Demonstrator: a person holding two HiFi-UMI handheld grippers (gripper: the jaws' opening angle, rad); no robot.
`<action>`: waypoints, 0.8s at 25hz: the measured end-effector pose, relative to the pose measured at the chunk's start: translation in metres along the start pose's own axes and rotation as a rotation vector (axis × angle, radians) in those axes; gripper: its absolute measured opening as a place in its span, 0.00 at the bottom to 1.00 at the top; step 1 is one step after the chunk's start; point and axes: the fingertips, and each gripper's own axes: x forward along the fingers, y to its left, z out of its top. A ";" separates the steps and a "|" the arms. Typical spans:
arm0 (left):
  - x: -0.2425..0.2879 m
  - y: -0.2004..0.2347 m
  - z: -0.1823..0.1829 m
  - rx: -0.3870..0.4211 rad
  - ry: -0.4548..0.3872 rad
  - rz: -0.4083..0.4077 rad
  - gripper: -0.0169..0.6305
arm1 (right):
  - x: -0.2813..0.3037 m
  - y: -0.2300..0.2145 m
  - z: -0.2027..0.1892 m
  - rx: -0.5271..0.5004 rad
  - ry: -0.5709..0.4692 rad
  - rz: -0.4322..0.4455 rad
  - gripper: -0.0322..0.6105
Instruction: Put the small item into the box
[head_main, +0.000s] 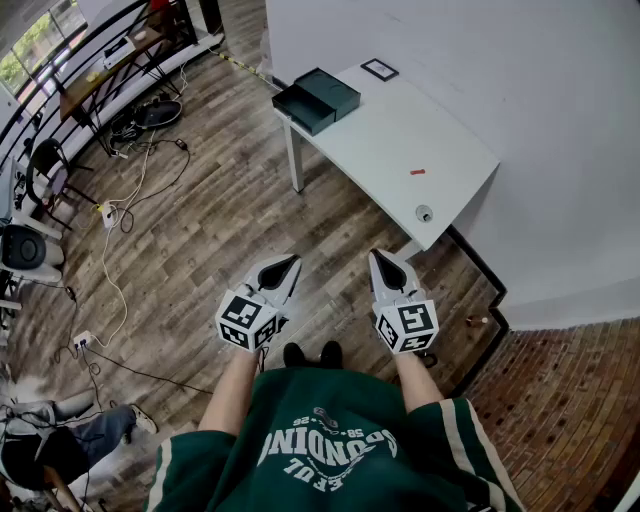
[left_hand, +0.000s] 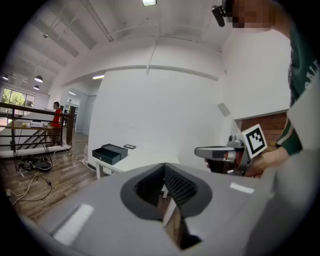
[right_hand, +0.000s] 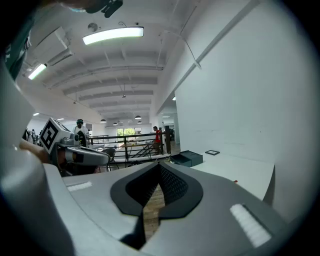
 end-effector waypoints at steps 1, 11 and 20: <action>0.000 0.001 0.000 0.000 0.002 0.000 0.11 | 0.001 0.000 0.001 0.001 -0.002 -0.002 0.05; 0.004 0.006 0.001 -0.004 0.007 0.008 0.11 | 0.004 -0.005 0.000 0.022 0.004 0.007 0.05; 0.000 0.001 -0.002 -0.016 0.002 0.057 0.10 | 0.001 -0.010 0.000 0.029 -0.003 0.047 0.05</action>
